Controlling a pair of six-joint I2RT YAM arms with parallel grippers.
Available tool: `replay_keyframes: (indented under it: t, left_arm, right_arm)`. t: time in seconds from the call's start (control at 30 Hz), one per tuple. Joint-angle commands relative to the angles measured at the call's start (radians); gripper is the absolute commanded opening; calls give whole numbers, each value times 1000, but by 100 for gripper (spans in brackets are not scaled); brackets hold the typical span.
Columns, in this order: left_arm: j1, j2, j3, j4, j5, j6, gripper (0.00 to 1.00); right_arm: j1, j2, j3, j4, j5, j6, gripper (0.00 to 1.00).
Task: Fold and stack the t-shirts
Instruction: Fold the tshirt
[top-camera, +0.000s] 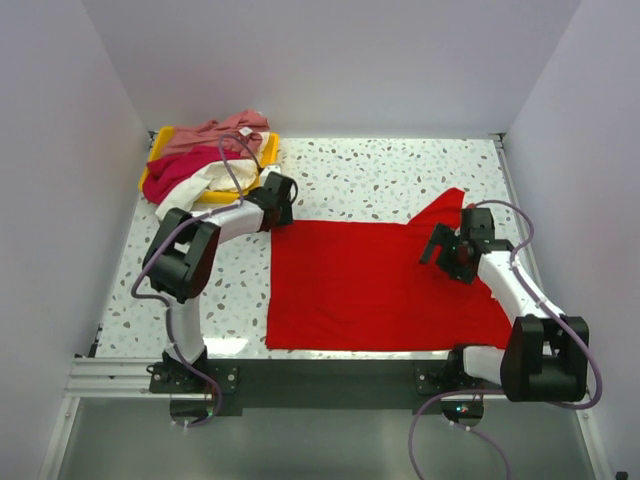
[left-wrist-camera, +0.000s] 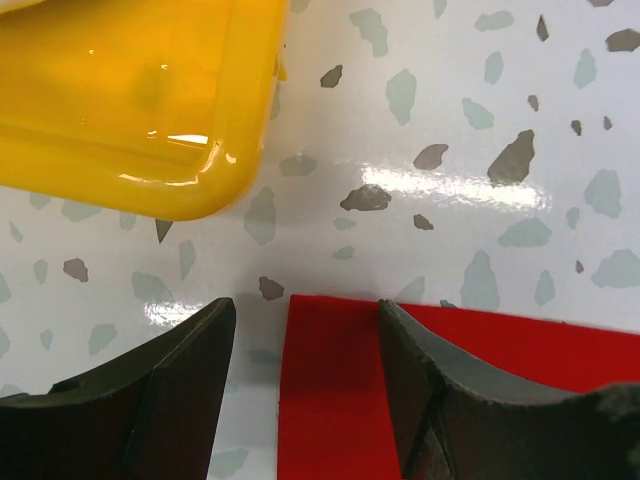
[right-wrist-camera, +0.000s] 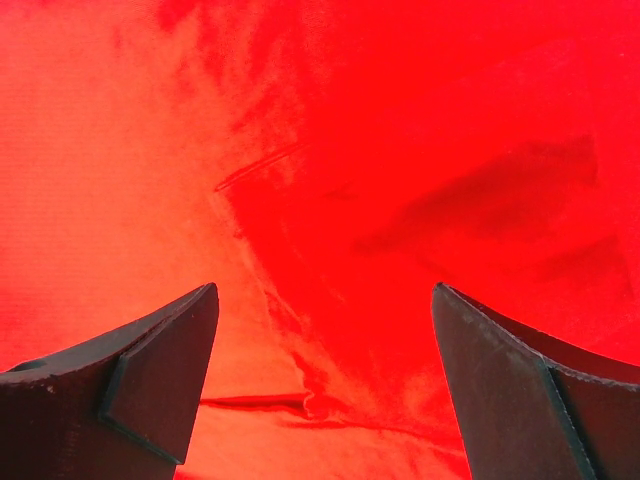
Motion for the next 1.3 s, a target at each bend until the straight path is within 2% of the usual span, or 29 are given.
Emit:
replay_keyframes:
  t: [0.0, 0.13, 0.53, 0.77, 0.93, 1.03, 1.1, 1.27]
  left_arm:
    - [13, 35, 40, 20, -39, 19, 63]
    - [14, 70, 50, 23, -42, 19, 61]
    - [16, 50, -11, 49, -8, 14, 25]
    - [16, 9, -37, 63, -1, 34, 5]
    - [16, -8, -39, 72, 24, 45, 2]
    - [16, -13, -36, 77, 42, 53, 1]
    - [16, -11, -31, 75, 51, 56, 1]
    - [16, -22, -36, 80, 81, 54, 0]
  right_arm:
    - [-3, -37, 4, 3, -31, -26, 91]
    - [-1, -55, 5, -11, -46, -24, 91]
    - [-3, -44, 50, -20, -29, -18, 91]
    - [-3, 112, 296, -9, 101, -12, 91]
    - [-3, 302, 470, 15, 210, 3, 86]
    - [-3, 421, 577, 34, 247, 13, 78]
    - [-3, 476, 616, 34, 277, 16, 72]
    - [-9, 614, 691, 77, 328, 31, 66]
